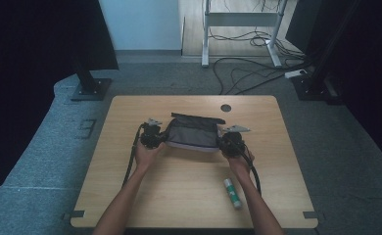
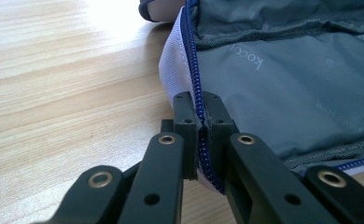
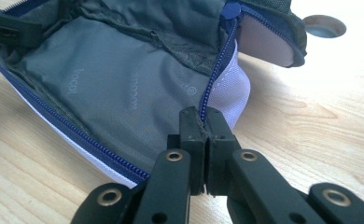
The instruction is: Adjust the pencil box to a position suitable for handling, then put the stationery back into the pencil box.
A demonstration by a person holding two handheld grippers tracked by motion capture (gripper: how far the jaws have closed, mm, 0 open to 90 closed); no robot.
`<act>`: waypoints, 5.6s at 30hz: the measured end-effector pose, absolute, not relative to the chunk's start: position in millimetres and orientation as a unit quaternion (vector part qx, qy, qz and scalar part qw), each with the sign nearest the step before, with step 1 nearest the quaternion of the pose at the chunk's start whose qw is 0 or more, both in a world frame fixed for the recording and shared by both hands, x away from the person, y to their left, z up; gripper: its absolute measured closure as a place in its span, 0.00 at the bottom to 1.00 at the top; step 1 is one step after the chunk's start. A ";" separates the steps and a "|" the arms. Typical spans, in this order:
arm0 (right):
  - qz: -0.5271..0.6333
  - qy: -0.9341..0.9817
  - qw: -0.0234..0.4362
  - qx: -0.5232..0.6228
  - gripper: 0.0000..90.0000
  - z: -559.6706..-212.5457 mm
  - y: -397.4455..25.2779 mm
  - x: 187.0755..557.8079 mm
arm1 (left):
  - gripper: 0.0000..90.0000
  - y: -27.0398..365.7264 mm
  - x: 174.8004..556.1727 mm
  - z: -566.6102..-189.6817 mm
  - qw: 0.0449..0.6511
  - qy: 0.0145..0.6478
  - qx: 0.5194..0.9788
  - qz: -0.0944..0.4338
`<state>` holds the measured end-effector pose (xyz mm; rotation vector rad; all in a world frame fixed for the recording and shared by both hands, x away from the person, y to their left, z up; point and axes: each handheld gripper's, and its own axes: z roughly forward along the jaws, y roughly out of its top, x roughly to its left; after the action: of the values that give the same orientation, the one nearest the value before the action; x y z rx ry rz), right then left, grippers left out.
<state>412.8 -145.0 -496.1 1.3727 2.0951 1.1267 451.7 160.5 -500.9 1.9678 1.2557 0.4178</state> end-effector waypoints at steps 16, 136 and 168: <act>0.418 0.741 0.210 0.482 0.97 -488.0 -156.0 392.3 | 0.96 151.5 437.7 -489.0 0.385 0.469 0.777 0.165; 0.429 0.745 0.204 0.468 0.46 -531.4 -202.2 263.6 | 0.33 215.6 338.1 -528.7 0.385 0.463 0.788 0.129; 0.416 0.755 0.204 0.464 0.46 -542.7 -195.8 238.3 | 0.33 221.5 333.0 -535.9 0.376 0.466 0.791 0.127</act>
<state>238.3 -195.8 -542.7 1.2939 2.1070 1.1613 333.0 221.5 -535.9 2.0232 1.1919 0.3253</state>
